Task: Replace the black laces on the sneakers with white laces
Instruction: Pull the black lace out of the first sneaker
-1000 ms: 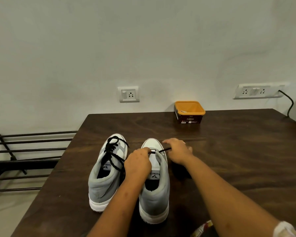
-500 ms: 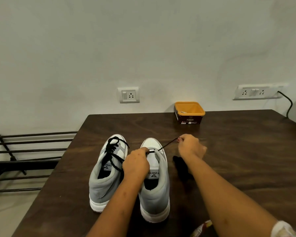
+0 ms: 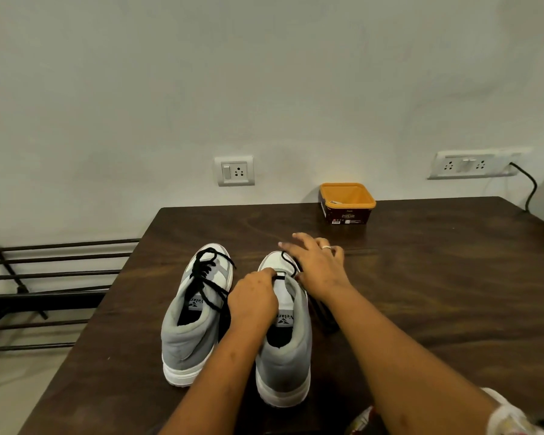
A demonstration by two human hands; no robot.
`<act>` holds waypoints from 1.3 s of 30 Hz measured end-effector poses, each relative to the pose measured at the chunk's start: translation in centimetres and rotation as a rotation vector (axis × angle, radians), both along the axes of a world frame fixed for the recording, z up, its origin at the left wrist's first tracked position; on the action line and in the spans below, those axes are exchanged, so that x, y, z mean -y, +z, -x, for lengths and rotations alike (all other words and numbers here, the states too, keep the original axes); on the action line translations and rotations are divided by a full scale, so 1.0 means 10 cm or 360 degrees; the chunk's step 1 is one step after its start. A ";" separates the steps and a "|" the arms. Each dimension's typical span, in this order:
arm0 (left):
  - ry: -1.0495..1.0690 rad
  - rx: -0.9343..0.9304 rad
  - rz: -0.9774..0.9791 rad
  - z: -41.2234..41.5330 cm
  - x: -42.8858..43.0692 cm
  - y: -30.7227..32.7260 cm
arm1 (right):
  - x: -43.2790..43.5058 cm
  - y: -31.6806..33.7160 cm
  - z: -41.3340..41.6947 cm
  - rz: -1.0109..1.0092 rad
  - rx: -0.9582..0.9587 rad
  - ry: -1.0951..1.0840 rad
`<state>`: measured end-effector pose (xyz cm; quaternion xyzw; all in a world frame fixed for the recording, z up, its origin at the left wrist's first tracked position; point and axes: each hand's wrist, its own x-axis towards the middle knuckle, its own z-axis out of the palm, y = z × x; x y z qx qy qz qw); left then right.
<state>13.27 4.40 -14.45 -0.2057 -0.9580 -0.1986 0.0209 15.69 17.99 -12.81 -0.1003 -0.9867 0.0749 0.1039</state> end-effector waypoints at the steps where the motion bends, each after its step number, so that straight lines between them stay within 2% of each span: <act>1: 0.0002 0.0005 0.0002 0.00 0.00 0.00 | 0.00 0.00 0.00 -0.0079 0.0037 0.0051; 5: 0.0014 0.0026 0.0000 0.00 0.01 0.01 | -0.02 -0.02 -0.02 -0.0331 0.0148 0.0087; 9: -0.0005 0.0073 -0.0012 -0.01 0.02 0.03 | -0.04 -0.02 -0.03 -0.0195 0.0038 -0.0051; 14: 0.0034 0.0115 -0.0062 0.04 0.08 0.03 | -0.31 0.03 -0.12 0.0299 -0.0126 -0.0850; 16: 0.0027 0.0117 -0.0068 0.03 0.07 0.03 | -0.45 0.04 -0.18 0.0431 -0.0040 -0.1158; 18: 0.0016 0.0100 -0.0056 0.02 0.05 0.03 | -0.48 0.02 -0.20 0.0467 0.0113 -0.1287; 20: 0.0016 0.0076 -0.0036 0.01 0.03 0.02 | -0.42 0.01 -0.16 0.0355 0.0236 -0.1151; 23: 0.0001 0.0065 -0.0020 0.01 0.03 0.00 | -0.29 -0.01 -0.09 0.0225 0.0281 -0.0466; 25: -0.0006 0.0062 -0.0018 0.01 0.03 0.00 | -0.16 0.02 -0.05 0.0105 0.0296 -0.0148; 29: 0.0001 0.0020 -0.0008 0.00 0.02 0.00 | 0.05 -0.01 0.04 -0.0252 0.0268 0.0003; 31: 0.0010 0.0010 -0.0010 0.00 0.03 0.00 | 0.07 -0.05 0.05 -0.0356 0.0249 0.0021; 33: 0.0016 0.0019 -0.0018 0.00 0.04 0.00 | 0.06 -0.05 0.04 -0.0313 0.0186 -0.0021; 36: 0.0018 0.0071 -0.0040 0.00 0.06 0.02 | 0.03 0.01 0.01 -0.0019 0.0038 -0.0233; 39: 0.0037 0.0136 -0.0070 0.02 0.09 0.03 | -0.11 0.06 0.01 0.0376 -0.0189 -0.0721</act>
